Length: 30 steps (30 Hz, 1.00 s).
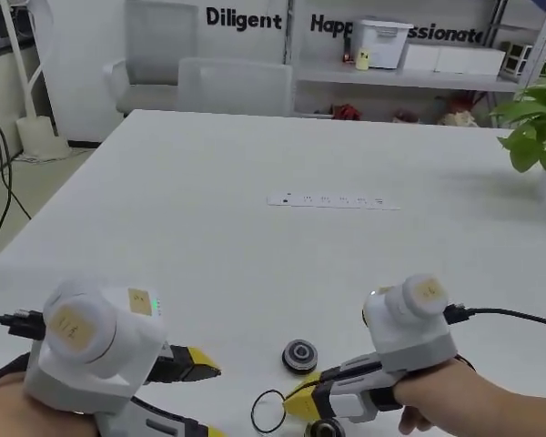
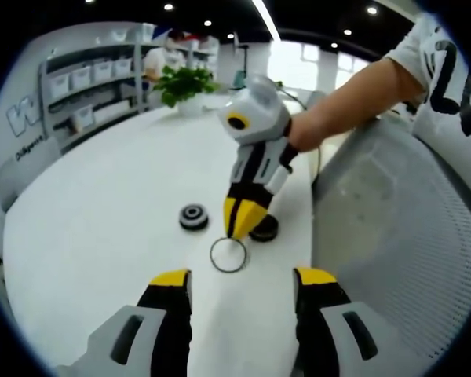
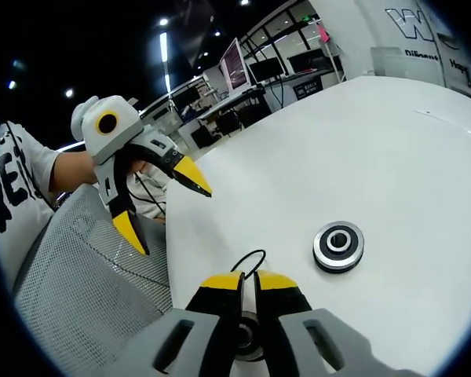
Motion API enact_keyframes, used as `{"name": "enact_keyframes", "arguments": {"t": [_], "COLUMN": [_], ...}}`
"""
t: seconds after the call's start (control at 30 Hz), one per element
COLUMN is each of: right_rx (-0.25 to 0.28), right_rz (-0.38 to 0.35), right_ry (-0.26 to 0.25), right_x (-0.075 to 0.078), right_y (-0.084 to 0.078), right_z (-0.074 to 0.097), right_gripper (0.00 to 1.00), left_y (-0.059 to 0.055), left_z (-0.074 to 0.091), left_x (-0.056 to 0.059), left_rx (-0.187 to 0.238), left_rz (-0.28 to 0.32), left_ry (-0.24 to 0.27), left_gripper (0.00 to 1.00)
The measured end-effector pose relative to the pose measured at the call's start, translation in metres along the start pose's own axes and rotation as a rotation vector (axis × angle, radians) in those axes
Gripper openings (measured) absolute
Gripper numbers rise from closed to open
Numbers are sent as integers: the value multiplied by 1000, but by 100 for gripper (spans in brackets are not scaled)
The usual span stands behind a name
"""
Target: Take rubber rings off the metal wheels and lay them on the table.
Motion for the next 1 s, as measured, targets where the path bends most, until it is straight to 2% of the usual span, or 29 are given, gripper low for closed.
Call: {"name": "enact_keyframes", "arguments": {"t": [0.53, 1.0], "right_rx": [43, 68], "right_rz": [-11, 0], "right_ry": [-18, -13], "right_x": [6, 3], "right_y": [8, 7], "right_z": [16, 33], "right_gripper": [9, 11], "left_y": [4, 21], "left_z": [0, -4], "left_x": [-3, -6], "left_rx": [-2, -1], "left_rz": [-6, -35], "left_ry": [-1, -8], "left_gripper": [53, 52]}}
Point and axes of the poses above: the centre of the closed fingertips' face, and the gripper's own axes: z roughly backward along the fingers, x roughly to its right, y roughly out of its top, the point moved 4 cm from there along z, roughly backward along the fingers, and after that the axes turned 14 degrees about -x, right-handed, at the moved point
